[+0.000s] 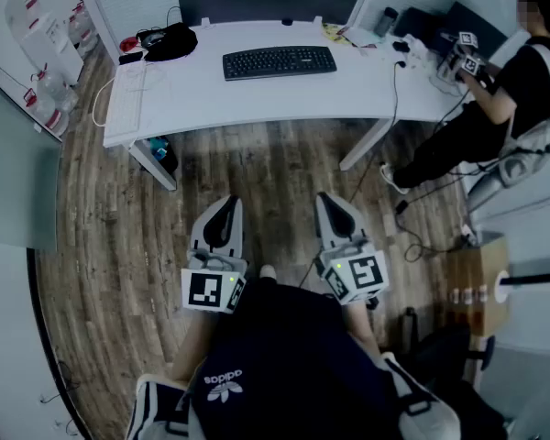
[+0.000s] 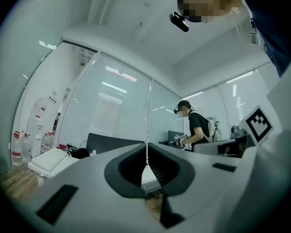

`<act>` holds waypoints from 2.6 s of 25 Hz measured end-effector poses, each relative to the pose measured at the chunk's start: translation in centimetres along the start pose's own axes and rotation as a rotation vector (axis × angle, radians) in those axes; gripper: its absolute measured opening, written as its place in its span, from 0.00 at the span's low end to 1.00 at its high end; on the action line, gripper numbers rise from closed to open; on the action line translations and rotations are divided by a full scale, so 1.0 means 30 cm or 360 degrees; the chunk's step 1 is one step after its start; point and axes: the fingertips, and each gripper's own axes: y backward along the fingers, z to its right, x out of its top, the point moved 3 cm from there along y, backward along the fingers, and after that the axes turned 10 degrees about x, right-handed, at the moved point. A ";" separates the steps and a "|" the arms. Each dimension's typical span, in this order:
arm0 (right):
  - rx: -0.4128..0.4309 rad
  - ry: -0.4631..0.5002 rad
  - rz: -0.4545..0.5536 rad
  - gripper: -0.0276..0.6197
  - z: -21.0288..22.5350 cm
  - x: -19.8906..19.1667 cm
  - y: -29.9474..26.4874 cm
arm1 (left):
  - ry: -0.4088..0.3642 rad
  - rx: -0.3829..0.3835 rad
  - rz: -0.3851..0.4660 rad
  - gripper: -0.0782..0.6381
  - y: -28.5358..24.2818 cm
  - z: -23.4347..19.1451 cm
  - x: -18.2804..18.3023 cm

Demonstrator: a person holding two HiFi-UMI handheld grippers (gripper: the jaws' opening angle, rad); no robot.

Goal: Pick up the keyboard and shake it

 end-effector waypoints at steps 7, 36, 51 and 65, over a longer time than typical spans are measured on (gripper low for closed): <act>0.0028 -0.0012 -0.0001 0.05 0.030 -0.001 0.017 | 0.0030 0.0026 -0.0011 0.13 -0.011 0.032 -0.007; 0.0026 -0.0027 -0.0067 0.05 0.225 -0.070 -0.049 | 0.0094 0.0039 -0.0042 0.13 -0.202 0.077 -0.069; -0.0023 0.0010 -0.0175 0.05 0.442 -0.041 -0.450 | 0.0074 -0.0038 -0.0107 0.13 -0.662 -0.178 -0.075; -0.0142 -0.0062 -0.0180 0.05 0.559 -0.086 -0.523 | 0.0047 -0.0037 -0.0186 0.13 -0.806 -0.209 -0.135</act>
